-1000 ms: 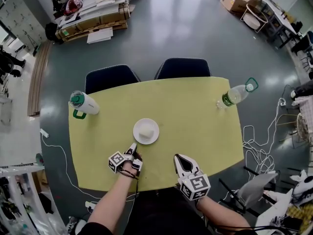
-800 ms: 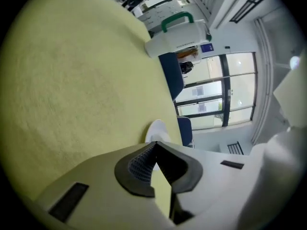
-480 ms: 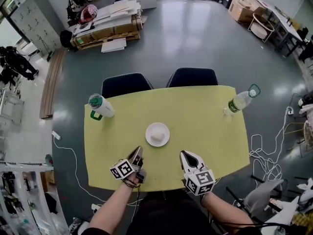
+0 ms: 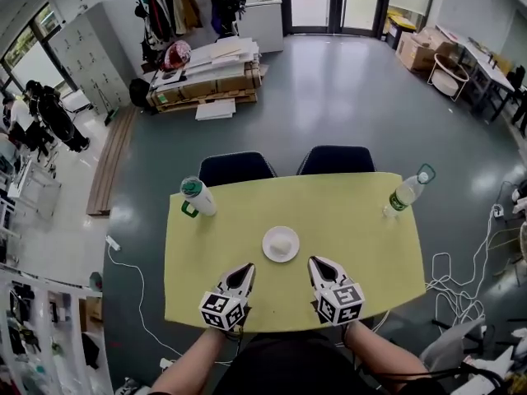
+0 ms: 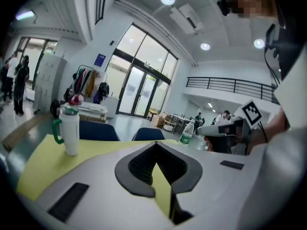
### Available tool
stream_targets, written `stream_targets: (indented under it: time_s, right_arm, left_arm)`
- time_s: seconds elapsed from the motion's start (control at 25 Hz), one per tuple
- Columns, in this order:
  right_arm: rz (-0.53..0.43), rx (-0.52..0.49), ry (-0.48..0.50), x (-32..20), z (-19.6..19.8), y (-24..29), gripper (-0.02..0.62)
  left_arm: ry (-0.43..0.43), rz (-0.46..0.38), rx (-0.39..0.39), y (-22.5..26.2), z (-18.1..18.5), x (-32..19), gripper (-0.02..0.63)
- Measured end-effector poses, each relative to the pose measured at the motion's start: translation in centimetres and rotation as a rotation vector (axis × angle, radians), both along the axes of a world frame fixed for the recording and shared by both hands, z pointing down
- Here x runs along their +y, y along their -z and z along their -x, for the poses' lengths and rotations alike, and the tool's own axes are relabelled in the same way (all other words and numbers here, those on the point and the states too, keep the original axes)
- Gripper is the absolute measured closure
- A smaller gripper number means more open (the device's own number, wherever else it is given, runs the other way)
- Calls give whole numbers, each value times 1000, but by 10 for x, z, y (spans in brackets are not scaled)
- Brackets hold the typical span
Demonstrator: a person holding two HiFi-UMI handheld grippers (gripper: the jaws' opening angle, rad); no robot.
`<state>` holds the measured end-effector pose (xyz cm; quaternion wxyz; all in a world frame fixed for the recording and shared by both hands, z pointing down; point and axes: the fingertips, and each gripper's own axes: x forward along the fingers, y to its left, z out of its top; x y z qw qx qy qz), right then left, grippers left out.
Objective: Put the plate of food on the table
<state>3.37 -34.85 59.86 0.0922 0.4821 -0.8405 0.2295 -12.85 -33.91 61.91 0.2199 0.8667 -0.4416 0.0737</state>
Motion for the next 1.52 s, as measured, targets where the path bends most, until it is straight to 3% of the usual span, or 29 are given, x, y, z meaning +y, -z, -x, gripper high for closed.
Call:
stream_targets:
  time_s: [0.12,0.36,1.2,1.52]
  right_arm:
    - [-29,11,21,2,4,13,583]
    - [-67,20,27,2,6,33,582]
    - [-63,35,5,15,7,31,583]
    - [-70,42,-57,44,24,40,583]
  left_arm:
    - [24,-78,-80,27,4,6,598]
    - [39,-187,-164,68,8,13,598]
    - [52,-215,-143,81,7,27,598]
    - [37,-212,-117,90,30,48,598]
